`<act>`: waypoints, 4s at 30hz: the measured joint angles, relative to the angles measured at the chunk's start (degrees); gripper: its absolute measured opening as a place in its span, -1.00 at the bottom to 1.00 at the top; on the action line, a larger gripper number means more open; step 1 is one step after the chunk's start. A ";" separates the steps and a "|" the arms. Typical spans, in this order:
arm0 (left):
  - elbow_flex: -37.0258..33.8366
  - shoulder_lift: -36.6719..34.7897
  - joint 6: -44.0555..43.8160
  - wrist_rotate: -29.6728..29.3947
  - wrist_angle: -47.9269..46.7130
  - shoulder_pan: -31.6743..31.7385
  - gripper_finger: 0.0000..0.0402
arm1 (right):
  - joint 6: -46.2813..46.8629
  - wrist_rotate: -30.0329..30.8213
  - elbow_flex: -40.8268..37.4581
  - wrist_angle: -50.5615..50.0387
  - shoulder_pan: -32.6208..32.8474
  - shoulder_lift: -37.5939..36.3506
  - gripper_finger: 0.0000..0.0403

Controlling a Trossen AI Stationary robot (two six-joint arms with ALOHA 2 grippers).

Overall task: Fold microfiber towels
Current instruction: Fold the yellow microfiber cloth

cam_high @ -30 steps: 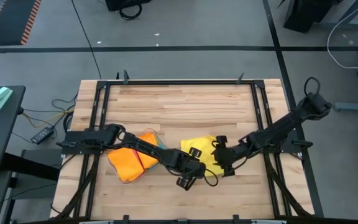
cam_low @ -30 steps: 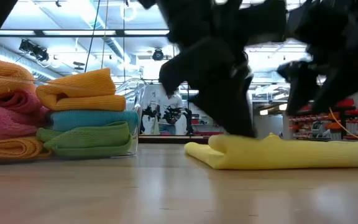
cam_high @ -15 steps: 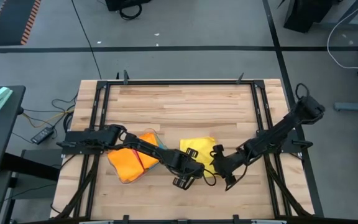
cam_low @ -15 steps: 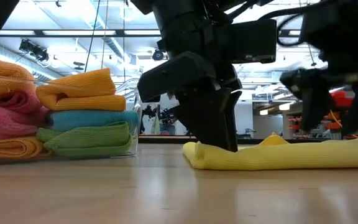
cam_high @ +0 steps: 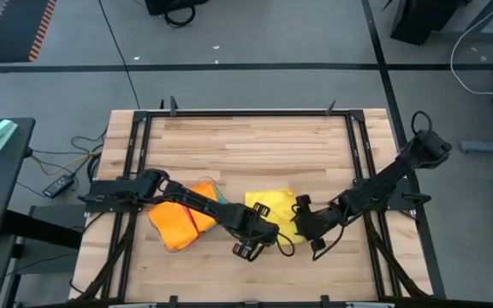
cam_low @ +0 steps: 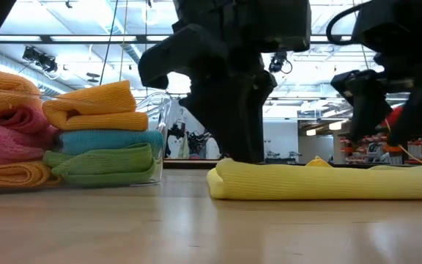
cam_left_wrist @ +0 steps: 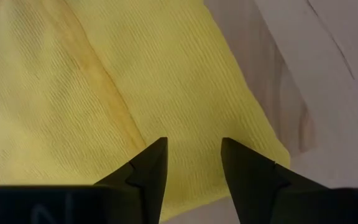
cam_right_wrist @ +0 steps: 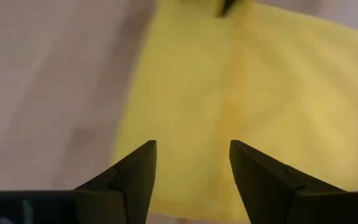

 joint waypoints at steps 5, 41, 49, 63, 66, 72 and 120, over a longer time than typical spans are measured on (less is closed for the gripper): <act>0.00 -0.25 1.06 -1.62 -1.56 0.90 -0.22 | 5.26 6.42 0.00 -6.55 -3.10 -3.71 0.05; 0.13 -1.72 -1.63 -4.94 -7.17 2.21 -0.38 | 5.85 2.11 -10.84 7.40 -24.42 -2.86 -0.65; 0.13 -4.39 -4.63 -5.54 -7.77 3.52 -0.36 | 3.44 2.13 -10.84 4.57 -24.36 -3.91 -0.96; 0.04 -4.40 -18.93 0.31 -5.19 15.67 -0.30 | 5.92 2.16 -10.84 -0.81 -16.71 -8.08 -0.97; 0.09 -3.95 -19.81 7.26 -3.46 19.15 -0.25 | 6.06 2.22 -10.84 -0.69 -15.93 -8.08 -0.98; 0.00 -1.04 -19.37 13.14 -3.12 22.94 -0.22 | 6.06 2.23 -10.82 -0.65 -15.70 -8.08 -0.97; 0.35 -8.34 -5.50 10.51 -7.19 18.62 -0.85 | 2.05 10.27 1.97 -19.74 -12.74 -9.36 -0.96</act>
